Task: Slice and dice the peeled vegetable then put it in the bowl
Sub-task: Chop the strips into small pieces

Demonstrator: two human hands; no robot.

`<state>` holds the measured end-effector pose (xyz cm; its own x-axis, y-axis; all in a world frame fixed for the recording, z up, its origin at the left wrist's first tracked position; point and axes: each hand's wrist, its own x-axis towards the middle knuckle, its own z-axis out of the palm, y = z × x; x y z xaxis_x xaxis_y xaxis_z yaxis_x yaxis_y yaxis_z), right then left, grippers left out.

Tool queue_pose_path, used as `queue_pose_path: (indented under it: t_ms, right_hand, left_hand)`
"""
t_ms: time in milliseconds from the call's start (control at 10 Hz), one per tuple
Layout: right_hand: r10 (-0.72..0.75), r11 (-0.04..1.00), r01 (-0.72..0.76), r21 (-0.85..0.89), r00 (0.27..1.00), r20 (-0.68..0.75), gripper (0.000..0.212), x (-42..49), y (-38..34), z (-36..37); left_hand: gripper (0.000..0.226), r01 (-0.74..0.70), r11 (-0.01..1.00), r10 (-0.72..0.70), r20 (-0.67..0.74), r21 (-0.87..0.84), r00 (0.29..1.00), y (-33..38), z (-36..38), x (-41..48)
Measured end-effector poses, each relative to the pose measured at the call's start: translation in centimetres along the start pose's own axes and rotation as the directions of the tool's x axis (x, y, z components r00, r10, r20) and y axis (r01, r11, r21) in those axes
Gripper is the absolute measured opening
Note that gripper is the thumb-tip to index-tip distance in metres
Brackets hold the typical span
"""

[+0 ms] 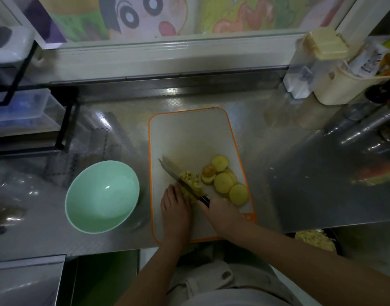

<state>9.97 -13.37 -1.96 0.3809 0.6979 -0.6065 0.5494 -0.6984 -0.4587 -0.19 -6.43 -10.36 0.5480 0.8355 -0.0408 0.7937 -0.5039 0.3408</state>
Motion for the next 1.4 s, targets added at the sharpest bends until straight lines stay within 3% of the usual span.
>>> queue_pose_path:
  t_ms: [100,200,400,500,600,700,800,900,1000,1100,1200,1300,1400]
  right_hand:
    - [-0.007,1.0,0.007,0.025,1.0,-0.015,0.043,0.2,-0.5,0.0]
    - [-0.059,0.998,0.057,-0.023,0.995,-0.083,0.04,0.1,-0.1,0.0]
    - [-0.102,0.992,0.094,-0.088,0.99,-0.092,0.036,0.9,0.8,0.6]
    - [-0.108,0.992,0.106,-0.06,0.994,-0.023,0.026,1.4,1.3,0.4]
    - [-0.064,0.997,0.064,0.043,0.998,-0.005,0.047,2.0,1.9,-0.3]
    - [-0.151,0.987,0.153,0.047,0.987,-0.047,0.047,1.8,2.4,-0.2]
    - [-0.256,0.959,0.273,0.081,0.951,-0.174,0.048,1.3,3.0,0.4]
    - [-0.345,0.938,0.342,-0.06,0.895,-0.282,0.044,0.8,3.1,0.0]
    - [-0.459,0.887,0.366,-0.282,0.77,-0.444,0.051,0.8,3.5,-0.5]
    - [-0.509,0.86,0.389,-0.33,0.696,-0.506,0.051,0.9,4.0,-0.7]
    - [-0.495,0.867,0.358,-0.346,0.698,-0.517,0.059,1.3,4.6,-1.0]
    - [-0.511,0.853,0.345,-0.392,0.706,-0.49,0.058,1.4,5.3,-1.3]
    - [-0.541,0.834,0.374,-0.405,0.696,-0.472,0.059,1.3,5.3,-1.5]
  left_hand:
    - [0.062,-0.003,1.0,0.002,0.064,0.008,0.998,-0.2,0.3,0.3]
    - [0.065,0.001,1.0,-0.002,0.03,0.005,1.0,-0.1,0.5,0.5]
    - [0.065,-0.025,0.999,0.025,-0.01,0.032,1.0,-0.4,1.3,0.3]
    - [0.064,-0.034,0.999,0.035,-0.018,0.025,0.999,-0.3,1.2,0.5]
    - [0.061,-0.025,1.0,0.025,0.011,0.008,1.0,-0.4,1.1,0.6]
    - [0.057,0.007,0.998,-0.006,0.012,-0.07,1.0,-0.5,0.5,0.4]
    - [0.05,0.055,0.973,-0.058,-0.007,-0.226,0.998,-0.4,-0.5,0.3]
    - [0.026,0.077,0.932,-0.14,-0.157,-0.353,0.978,-0.1,-1.7,0.3]
    - [0.013,0.094,0.89,-0.224,-0.25,-0.446,0.942,0.2,-3.5,0.4]
    - [0.017,0.034,0.869,-0.248,-0.375,-0.494,0.893,0.9,-5.2,0.8]
    - [0.012,-0.068,0.844,-0.223,-0.464,-0.531,0.857,1.6,-6.8,1.2]
    - [0.015,-0.213,0.876,-0.043,-0.511,-0.432,0.858,2.0,-7.9,1.8]
    - [0.033,-0.419,0.841,0.308,-0.334,-0.342,0.891,2.4,-8.3,3.1]
